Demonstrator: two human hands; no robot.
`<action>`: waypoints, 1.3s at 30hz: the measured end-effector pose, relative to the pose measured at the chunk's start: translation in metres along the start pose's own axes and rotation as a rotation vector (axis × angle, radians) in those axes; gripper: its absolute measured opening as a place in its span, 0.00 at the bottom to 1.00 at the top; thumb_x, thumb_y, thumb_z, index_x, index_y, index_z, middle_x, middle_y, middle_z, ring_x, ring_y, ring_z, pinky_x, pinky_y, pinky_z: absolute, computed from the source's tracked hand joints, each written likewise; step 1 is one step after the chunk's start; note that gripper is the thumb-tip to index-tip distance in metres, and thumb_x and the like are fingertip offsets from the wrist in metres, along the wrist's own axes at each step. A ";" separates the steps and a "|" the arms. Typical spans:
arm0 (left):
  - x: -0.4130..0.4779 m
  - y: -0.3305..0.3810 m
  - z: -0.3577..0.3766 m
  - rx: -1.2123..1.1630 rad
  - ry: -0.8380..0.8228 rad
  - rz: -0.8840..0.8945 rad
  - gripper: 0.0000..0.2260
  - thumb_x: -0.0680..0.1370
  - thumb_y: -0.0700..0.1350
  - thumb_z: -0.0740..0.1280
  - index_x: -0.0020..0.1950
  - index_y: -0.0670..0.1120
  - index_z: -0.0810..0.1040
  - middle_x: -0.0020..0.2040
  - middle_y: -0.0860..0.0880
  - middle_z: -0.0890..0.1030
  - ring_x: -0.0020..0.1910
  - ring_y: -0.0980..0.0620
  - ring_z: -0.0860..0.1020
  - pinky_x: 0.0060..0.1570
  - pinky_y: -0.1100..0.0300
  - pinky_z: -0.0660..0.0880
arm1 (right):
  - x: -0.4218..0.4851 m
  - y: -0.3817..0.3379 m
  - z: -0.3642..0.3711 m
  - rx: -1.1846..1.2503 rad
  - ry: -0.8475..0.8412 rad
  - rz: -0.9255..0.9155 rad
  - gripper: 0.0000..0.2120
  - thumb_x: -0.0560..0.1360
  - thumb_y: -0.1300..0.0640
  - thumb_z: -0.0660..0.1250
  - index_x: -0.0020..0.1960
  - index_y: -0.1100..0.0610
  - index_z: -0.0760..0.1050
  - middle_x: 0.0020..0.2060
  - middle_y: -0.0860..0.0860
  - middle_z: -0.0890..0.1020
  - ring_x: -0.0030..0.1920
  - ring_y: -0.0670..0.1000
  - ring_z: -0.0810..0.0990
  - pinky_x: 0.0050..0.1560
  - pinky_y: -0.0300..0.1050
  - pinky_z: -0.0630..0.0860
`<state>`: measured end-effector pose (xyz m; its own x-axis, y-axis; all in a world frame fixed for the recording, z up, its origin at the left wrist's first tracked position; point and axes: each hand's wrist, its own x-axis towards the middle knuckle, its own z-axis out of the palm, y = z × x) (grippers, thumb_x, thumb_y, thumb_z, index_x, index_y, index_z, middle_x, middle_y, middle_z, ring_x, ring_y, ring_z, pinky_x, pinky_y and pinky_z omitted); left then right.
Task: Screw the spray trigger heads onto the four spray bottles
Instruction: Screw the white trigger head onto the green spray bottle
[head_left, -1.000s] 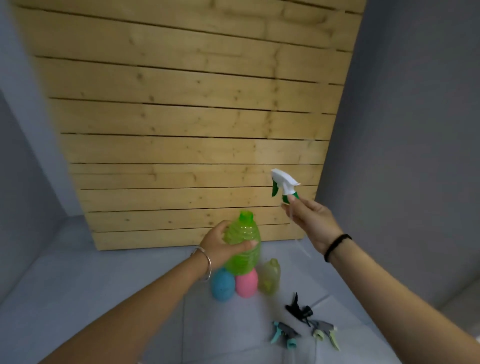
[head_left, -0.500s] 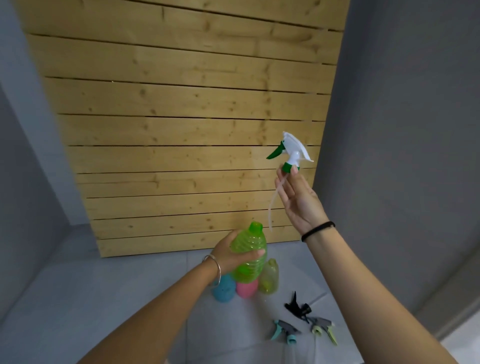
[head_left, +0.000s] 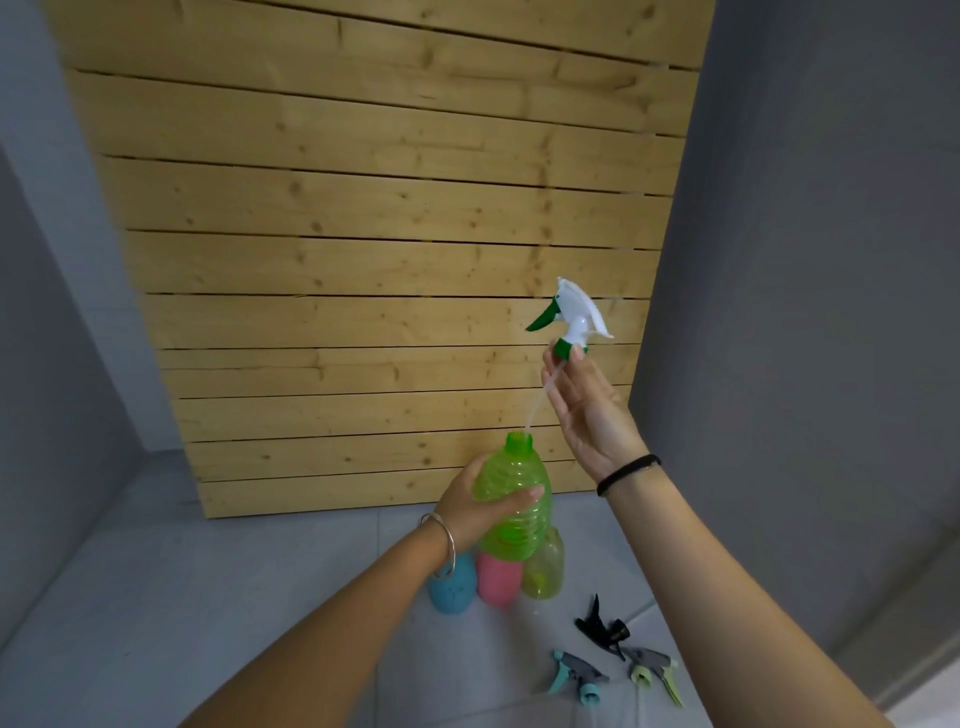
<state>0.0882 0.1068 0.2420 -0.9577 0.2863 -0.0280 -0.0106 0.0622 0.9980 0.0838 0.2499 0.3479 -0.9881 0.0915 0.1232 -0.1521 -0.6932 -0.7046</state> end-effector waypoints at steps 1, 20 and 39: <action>0.000 0.003 -0.001 -0.015 0.013 0.011 0.18 0.66 0.48 0.78 0.52 0.56 0.76 0.47 0.56 0.84 0.44 0.62 0.82 0.42 0.69 0.76 | -0.001 0.003 -0.003 -0.105 -0.026 0.015 0.12 0.77 0.59 0.63 0.59 0.60 0.75 0.47 0.50 0.84 0.52 0.46 0.82 0.55 0.38 0.78; -0.005 0.032 -0.002 -0.096 -0.074 -0.007 0.29 0.64 0.62 0.73 0.61 0.52 0.73 0.53 0.50 0.83 0.51 0.53 0.82 0.52 0.56 0.79 | -0.009 0.023 -0.020 -0.522 -0.165 0.131 0.19 0.72 0.51 0.67 0.60 0.58 0.77 0.47 0.49 0.85 0.46 0.45 0.84 0.45 0.39 0.80; -0.005 0.042 -0.005 0.454 0.067 0.398 0.37 0.66 0.65 0.67 0.69 0.75 0.49 0.65 0.56 0.69 0.56 0.81 0.63 0.49 0.85 0.62 | -0.005 0.023 -0.012 -0.437 -0.059 -0.013 0.08 0.71 0.63 0.70 0.46 0.56 0.72 0.38 0.51 0.80 0.38 0.47 0.80 0.39 0.41 0.79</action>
<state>0.0910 0.1036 0.2847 -0.8791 0.3111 0.3612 0.4619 0.3683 0.8069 0.0849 0.2417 0.3226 -0.9851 0.0487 0.1649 -0.1717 -0.3231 -0.9307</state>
